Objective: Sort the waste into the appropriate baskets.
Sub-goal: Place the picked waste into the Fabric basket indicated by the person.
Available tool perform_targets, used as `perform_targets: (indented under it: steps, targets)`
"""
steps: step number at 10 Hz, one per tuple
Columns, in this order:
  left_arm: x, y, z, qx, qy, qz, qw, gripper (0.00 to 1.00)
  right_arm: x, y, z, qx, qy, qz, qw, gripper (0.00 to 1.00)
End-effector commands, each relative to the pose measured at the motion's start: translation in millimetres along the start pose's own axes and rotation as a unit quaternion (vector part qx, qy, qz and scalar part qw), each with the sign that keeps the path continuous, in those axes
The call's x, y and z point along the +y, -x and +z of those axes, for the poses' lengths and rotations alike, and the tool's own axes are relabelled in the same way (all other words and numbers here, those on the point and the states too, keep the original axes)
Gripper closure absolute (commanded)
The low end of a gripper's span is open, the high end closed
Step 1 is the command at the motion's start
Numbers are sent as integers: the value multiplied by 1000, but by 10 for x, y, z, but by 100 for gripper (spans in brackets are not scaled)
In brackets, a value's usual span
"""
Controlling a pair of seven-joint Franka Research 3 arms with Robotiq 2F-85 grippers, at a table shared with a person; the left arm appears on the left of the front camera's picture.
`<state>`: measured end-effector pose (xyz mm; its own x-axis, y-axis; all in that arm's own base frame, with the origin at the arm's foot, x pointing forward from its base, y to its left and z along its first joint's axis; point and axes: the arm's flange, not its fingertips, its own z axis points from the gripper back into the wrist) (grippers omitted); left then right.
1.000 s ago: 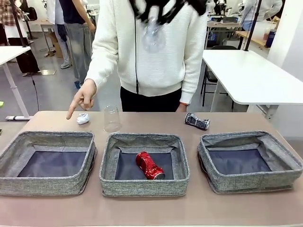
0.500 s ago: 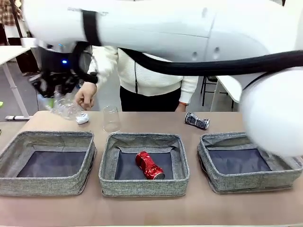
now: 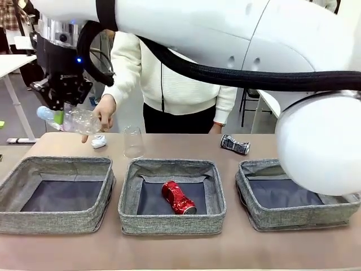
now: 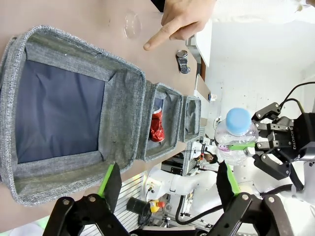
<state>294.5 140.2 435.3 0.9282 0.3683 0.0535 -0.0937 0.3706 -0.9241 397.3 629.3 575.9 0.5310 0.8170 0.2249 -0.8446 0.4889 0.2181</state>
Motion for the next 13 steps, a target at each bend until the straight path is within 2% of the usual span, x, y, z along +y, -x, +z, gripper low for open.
perform_targets:
  steps: [1,2,4,5,6,7,8,9,10,11,13]
  targets:
    - [0,0,0,0,0,0,1000,0,-73,70,-199,-24,-33,35,999,79]
    - [57,11,212,-10,-73,-42,996,0,-107,52,-282,-26,-17,35,999,79]
    - [347,57,620,2,-120,-24,992,0,-223,-51,-624,-29,-24,43,998,79]
    - [453,71,704,-17,-123,-17,992,0,-224,-108,-752,-31,-20,51,998,79]
    - [468,33,638,-59,-94,-10,994,0,-227,-118,-764,-33,-16,55,998,79]
    - [337,75,618,-12,-118,-9,993,0,-229,-103,-741,-37,-17,57,998,79]
    - [337,75,618,-12,-118,-9,993,0,-234,-92,-734,-36,-19,60,997,79]
    - [337,75,618,-12,-118,-9,993,0,-231,-90,-742,-36,-29,74,996,40]
    - [337,75,618,-12,-118,-9,993,0,-227,-92,-742,-34,-32,76,996,23]
    - [337,75,618,-12,-118,-9,993,0,-222,-89,-736,-33,-33,78,996,0]
    - [337,75,618,-12,-118,-9,993,0,-227,-79,-716,-34,-40,70,996,0]
